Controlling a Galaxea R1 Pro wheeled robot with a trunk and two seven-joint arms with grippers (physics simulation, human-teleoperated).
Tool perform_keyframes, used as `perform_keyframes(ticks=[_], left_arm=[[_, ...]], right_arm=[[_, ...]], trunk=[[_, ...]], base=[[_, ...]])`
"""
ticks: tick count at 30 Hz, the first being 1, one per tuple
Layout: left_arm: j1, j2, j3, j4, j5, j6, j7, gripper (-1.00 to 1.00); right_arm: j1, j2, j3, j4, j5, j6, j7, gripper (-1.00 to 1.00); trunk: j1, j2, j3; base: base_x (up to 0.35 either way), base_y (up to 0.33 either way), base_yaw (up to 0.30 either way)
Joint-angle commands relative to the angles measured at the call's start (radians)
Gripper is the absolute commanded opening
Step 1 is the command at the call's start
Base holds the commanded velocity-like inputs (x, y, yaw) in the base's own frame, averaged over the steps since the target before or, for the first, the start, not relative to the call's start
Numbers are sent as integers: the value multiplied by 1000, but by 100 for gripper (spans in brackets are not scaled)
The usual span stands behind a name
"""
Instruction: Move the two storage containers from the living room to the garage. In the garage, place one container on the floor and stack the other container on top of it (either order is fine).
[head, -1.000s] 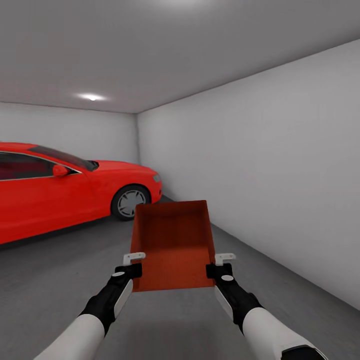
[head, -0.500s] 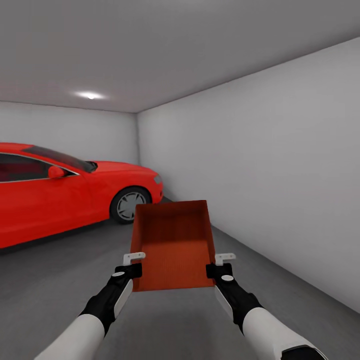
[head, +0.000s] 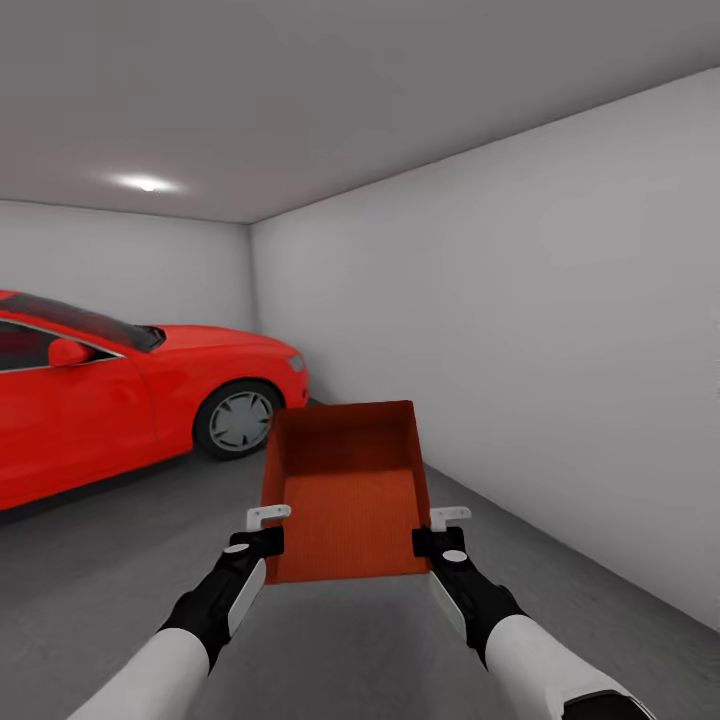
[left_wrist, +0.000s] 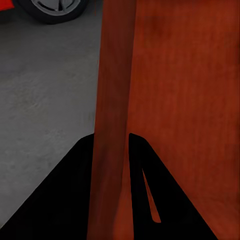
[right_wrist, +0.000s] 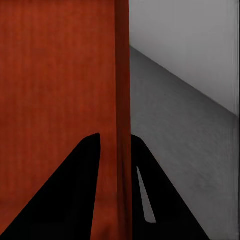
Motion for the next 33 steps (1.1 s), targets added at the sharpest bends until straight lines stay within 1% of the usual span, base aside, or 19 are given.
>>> perform_keyframes(ticks=[1, 33], left_arm=[[0, 2, 9, -18, -7, -10, 9, -100], [0, 2, 9, -19, -7, -10, 9, -100]], right_arm=[[0, -5, -11, 2, -1, 5, -11, -100], [0, -6, -11, 2, -1, 3, -11, -100]], trunk=[[1, -1, 0], [1, -1, 0]], base=[[321, 98, -279], [321, 98, -285]])
